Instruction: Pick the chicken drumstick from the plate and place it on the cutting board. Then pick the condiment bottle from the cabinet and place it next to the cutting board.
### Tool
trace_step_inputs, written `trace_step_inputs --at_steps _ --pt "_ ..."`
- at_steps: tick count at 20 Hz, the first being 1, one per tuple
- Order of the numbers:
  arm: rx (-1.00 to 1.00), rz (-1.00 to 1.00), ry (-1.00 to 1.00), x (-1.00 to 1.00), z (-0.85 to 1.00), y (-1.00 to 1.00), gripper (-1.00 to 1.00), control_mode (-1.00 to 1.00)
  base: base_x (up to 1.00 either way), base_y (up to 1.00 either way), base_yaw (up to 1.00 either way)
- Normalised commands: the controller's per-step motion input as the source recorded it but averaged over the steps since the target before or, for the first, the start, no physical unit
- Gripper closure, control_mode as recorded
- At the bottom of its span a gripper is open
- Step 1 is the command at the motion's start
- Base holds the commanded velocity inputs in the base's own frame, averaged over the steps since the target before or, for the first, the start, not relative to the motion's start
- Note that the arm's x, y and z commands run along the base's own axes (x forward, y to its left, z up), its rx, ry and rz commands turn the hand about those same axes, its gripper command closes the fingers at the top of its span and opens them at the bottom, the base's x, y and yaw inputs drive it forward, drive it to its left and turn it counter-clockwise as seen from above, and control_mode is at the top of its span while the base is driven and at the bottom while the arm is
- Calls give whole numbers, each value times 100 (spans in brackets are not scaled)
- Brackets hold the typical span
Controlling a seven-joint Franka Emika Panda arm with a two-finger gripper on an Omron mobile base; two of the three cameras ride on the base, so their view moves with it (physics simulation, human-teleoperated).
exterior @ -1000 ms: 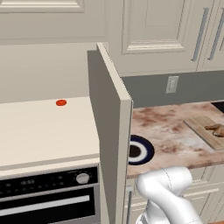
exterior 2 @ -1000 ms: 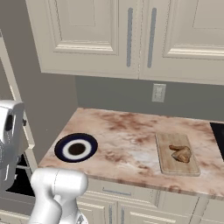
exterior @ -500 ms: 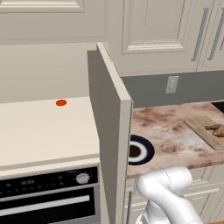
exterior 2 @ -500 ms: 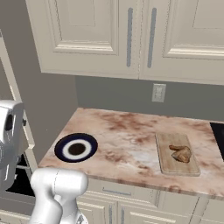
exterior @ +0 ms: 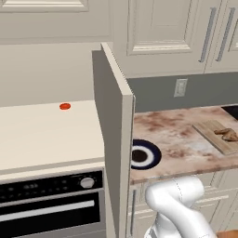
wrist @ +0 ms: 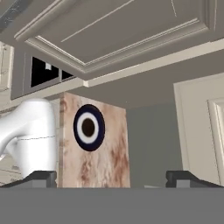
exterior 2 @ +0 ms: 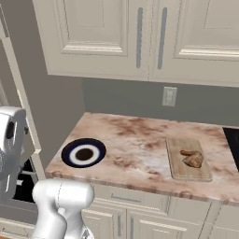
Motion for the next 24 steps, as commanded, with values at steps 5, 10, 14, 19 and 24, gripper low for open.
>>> trace_step_inputs --at_steps 5,10,14,19,24 --pt "0 0 0 0 0 0 -100 100 -52 -5 0" --pt "0 0 0 0 0 0 -100 100 -47 -3 0" --pt "0 0 0 0 0 0 -100 100 -48 -1 0" --pt "0 0 0 0 0 0 -100 100 -49 0 0" --pt "0 0 0 0 0 0 -100 100 -48 0 0"
